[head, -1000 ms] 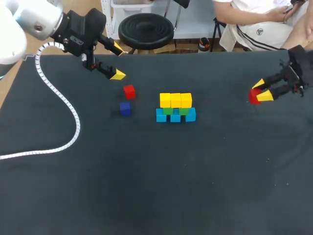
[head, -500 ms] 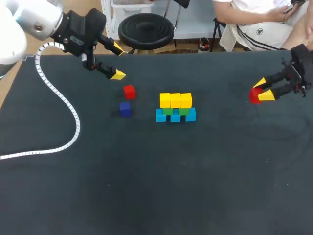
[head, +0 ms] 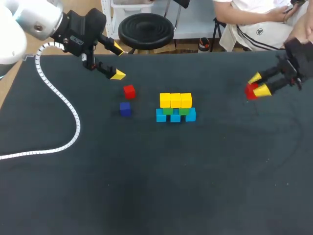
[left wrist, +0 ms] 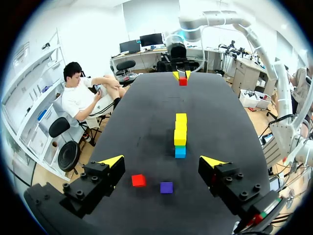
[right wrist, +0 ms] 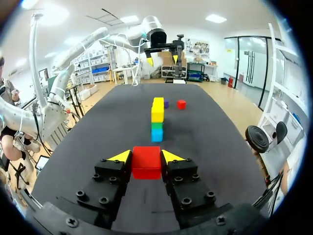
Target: Place the blue cubes, place green cubes on the blue cubes, place the yellow cubes on the green cubes, then place the red cubes on the yellow cubes, and place purple cube on the red cubes.
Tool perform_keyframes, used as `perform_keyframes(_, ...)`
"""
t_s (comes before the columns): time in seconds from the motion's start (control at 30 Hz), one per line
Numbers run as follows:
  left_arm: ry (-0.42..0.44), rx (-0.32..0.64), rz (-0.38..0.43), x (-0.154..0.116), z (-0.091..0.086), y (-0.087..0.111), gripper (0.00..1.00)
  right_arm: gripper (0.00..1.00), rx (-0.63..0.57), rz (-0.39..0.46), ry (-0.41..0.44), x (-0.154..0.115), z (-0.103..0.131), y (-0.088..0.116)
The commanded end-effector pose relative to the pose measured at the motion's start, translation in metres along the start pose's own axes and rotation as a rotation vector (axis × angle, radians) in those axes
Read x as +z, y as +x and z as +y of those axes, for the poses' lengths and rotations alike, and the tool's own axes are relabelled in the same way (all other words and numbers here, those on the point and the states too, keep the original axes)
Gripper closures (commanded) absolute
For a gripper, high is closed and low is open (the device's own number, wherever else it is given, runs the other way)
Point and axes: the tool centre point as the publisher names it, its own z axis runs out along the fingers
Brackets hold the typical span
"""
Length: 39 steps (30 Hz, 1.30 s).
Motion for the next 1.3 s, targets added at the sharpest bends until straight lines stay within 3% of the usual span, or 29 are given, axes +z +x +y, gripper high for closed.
perform_keyframes(0.03,-0.001,0.001,-0.001,0.000,0.000,0.001,0.00,1.00,-0.002,0.043,-0.062,0.008,-0.034,-0.023)
perform_keyframes(0.4,-0.001,0.001,-0.001,0.000,0.000,0.001,0.00,1.00,-0.031,0.145,-0.117,0.055,-0.063,-0.079)
perform_keyframes(0.53,-0.001,0.001,-0.001,0.000,0.000,0.001,0.00,1.00,-0.025,0.157,-0.120,0.064,-0.064,-0.082)
perform_keyframes(0.7,-0.001,0.001,-0.001,0.000,0.000,0.001,0.00,1.00,-0.054,0.125,-0.094,0.053,-0.056,-0.084)
perform_keyframes(1.2,-0.001,0.001,-0.001,0.000,0.000,0.001,0.00,1.00,-0.054,0.125,-0.094,0.053,-0.056,-0.084)
perform_keyframes(1.3,-0.001,0.001,-0.001,0.000,0.000,0.001,0.00,1.00,-0.012,0.110,-0.135,0.076,-0.051,-0.085)
